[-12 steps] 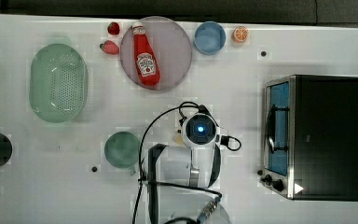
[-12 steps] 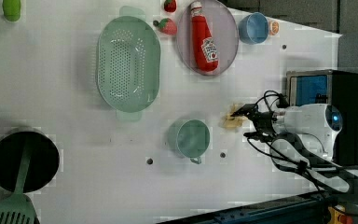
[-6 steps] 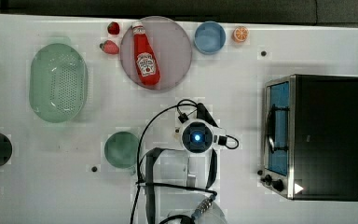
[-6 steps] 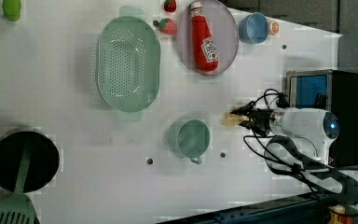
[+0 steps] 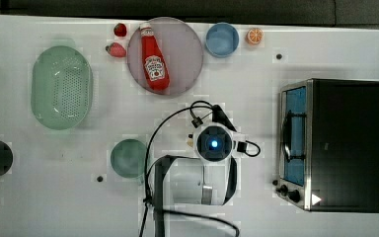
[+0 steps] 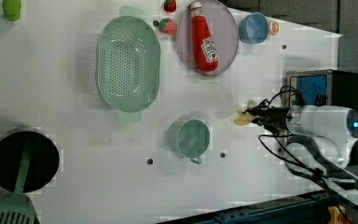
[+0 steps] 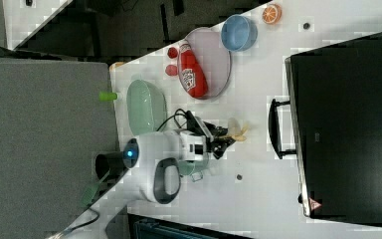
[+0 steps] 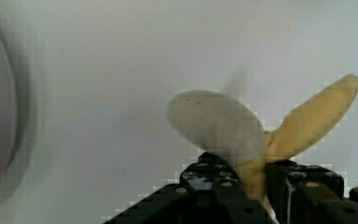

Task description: Pick banana from table and place on oven.

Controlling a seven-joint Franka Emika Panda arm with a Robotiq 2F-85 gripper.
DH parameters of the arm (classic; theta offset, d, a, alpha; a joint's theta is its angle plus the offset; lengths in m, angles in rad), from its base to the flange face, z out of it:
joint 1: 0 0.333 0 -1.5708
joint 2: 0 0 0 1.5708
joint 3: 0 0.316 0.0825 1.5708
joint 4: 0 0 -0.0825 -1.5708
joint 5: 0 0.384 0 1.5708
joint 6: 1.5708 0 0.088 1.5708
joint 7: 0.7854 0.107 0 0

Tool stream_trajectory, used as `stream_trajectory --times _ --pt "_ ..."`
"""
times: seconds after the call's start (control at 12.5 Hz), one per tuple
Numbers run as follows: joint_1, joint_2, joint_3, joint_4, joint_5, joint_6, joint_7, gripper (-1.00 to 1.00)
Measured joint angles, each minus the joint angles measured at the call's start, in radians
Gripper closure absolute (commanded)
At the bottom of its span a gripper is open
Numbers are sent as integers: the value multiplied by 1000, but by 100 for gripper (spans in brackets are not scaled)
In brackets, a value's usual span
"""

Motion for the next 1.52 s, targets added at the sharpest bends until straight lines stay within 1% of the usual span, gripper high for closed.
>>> stream_trajectory --times 0.16,0.32,0.4,0.56,0.64,0.72,0.8,0.96,1.12,1.28,1.52 --pt "17 -148 -5 21 5 -182 2 48" --pt "18 -303 -1 92 -4 -392 4 48" --pt "18 -359 5 152 11 -471 4 48" --pt "18 -421 15 305 13 -626 5 48" --pt "11 -447 18 363 6 -720 5 48" --pt "1 -475 21 404 10 -798 4 48" --pt "-1 -487 11 439 26 -840 4 48" --pt "15 -473 -52 517 17 -885 3 48" --pt "19 -409 -136 595 -44 -883 -62 48" --pt "-5 -304 -225 665 -54 -893 -195 48" --pt "-30 -176 -376 668 -54 -861 -368 48"
